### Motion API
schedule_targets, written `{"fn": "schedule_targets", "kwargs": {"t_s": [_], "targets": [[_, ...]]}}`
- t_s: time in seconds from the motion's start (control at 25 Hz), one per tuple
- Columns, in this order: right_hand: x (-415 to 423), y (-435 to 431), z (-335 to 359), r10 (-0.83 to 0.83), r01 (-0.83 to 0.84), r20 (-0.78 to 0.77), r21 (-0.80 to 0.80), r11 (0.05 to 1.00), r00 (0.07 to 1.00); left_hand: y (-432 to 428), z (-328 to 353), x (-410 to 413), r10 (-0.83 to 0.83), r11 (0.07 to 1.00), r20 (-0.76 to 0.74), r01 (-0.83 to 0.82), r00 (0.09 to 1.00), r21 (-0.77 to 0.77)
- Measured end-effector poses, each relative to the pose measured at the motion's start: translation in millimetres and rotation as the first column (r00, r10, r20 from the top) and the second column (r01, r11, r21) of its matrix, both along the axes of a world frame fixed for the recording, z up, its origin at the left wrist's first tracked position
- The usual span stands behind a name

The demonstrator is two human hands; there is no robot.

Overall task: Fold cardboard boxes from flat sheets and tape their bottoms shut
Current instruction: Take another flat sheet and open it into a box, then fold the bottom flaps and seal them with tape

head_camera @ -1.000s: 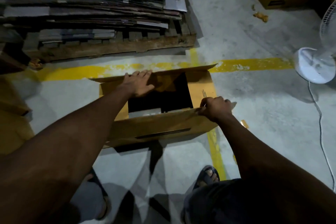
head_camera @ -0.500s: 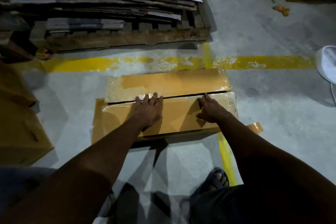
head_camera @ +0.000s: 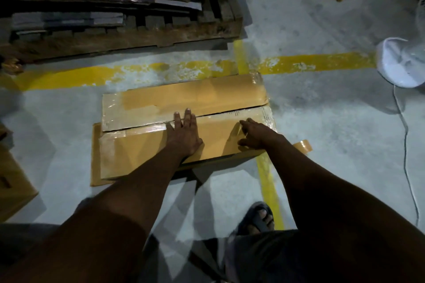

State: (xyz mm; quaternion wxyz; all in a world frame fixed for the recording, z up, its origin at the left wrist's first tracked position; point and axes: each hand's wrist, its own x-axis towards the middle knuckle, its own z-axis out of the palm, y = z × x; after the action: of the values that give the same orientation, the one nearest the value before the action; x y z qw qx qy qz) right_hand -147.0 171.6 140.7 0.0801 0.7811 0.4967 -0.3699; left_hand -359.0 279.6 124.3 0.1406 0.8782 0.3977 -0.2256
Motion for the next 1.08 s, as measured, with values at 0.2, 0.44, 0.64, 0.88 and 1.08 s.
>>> {"fn": "schedule_targets", "kwargs": {"t_s": [0.2, 0.44, 0.64, 0.88, 1.08], "targets": [[59.6, -54.7, 2.1, -0.398, 0.402, -0.055, 0.178, 0.898, 0.916, -46.9, 5.5, 97.8, -0.099, 0.994, 0.087, 0.102, 0.991, -0.031], [128.7, -151.2, -63.6, -0.863, 0.844, -0.077, 0.269, 0.464, 0.499, -99.2, -10.0, 172.4, -0.243, 0.966, 0.182, 0.221, 0.953, 0.134], [110.6, -197.9, -157.2, -0.884, 0.879, -0.055, 0.151, 0.453, 0.465, -127.9, -40.4, 207.8, -0.651, 0.742, 0.168, 0.575, 0.74, 0.345], [98.1, -195.3, -205.9, -0.757, 0.737, 0.224, 0.18, 0.651, 0.614, -160.9, -75.0, 235.6, -0.807, 0.585, 0.092, 0.767, 0.584, 0.265], [102.4, -200.4, -214.4, -0.716, 0.705, 0.319, 0.172, 0.688, 0.621, -160.9, -82.3, 236.9, -0.845, 0.528, 0.082, 0.801, 0.528, 0.283]]}}
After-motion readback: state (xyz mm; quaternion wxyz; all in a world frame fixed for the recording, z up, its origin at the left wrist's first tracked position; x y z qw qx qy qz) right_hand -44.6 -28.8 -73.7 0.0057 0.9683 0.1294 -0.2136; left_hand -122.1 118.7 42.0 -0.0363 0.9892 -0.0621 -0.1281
